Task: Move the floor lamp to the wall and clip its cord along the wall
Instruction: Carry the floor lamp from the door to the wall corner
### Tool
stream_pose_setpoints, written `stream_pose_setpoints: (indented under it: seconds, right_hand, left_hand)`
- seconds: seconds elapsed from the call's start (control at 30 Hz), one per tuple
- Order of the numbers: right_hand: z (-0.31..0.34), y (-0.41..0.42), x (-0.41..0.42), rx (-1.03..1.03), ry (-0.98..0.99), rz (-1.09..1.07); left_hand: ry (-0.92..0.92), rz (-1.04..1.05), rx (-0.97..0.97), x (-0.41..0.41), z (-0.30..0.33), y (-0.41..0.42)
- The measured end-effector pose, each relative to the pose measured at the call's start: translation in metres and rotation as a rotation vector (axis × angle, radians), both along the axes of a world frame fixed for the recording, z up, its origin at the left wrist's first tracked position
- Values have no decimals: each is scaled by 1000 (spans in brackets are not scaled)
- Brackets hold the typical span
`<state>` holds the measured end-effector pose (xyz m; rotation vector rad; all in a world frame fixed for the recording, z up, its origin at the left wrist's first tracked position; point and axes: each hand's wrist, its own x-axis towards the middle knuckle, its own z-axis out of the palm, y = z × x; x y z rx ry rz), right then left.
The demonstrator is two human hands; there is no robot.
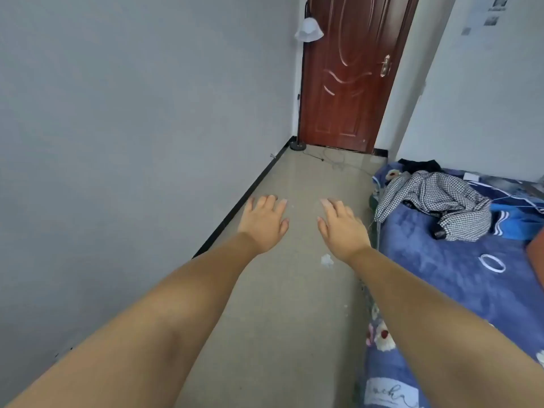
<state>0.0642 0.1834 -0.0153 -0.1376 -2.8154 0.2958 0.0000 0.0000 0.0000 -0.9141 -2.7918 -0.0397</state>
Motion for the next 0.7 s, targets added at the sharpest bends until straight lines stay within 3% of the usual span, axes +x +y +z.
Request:
stream_pose_setpoints:
  seconds: [0.4, 0.7]
  right_hand:
    - [-5, 59, -196, 27, -82, -44]
    - [-8, 203, -369, 49, -116, -78]
  left_hand:
    - [-106, -23, 54, -218, -9, 69]
    - [-88, -32, 84, -399, -14, 207]
